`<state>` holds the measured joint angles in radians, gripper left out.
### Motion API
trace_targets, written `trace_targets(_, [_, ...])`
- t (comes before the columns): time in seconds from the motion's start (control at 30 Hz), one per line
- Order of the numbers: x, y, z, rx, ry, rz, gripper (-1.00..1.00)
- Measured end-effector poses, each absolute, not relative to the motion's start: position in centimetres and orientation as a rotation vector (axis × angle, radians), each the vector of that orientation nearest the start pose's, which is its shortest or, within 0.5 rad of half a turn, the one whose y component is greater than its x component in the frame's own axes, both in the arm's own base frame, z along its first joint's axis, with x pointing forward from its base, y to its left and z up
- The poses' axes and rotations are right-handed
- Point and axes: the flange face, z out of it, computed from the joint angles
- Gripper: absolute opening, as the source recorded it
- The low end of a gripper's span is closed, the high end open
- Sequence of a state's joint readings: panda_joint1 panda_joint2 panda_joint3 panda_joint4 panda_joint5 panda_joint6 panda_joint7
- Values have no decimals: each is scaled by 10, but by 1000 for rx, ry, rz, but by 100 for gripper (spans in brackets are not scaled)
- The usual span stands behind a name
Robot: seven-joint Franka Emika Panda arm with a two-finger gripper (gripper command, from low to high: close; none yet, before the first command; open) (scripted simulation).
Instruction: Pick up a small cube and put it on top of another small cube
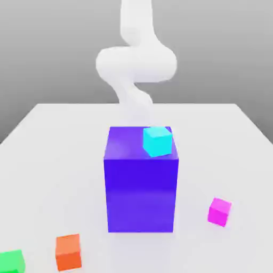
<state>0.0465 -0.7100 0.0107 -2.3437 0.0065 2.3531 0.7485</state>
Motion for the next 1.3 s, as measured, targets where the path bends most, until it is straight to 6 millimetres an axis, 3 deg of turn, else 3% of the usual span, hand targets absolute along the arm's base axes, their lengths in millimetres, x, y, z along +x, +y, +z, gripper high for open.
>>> trace_targets(0.17, [427, 80, 552, -2755, 662, -737, 0])
trace_targets(0.33, [435, 136, 440, -2917, 377, -534, 0])
trace_targets(0.47, [418, 175, 351, -3015, 129, -363, 0])
trace_targets(0.6, [378, 210, 268, -3081, -155, -185, 0])
trace_targets(0.73, [336, 222, 197, -3112, -382, -25, 0])
trace_targets(0.9, [331, 222, 143, -3114, -406, 0, 0])
trace_targets(0.93, [330, 222, 133, -3114, -407, 1, -100])
trace_targets(1.17, [330, 222, 130, -3115, -407, 1, -100])
trace_targets(1.3, [331, 222, 164, -3115, -407, 1, -100])
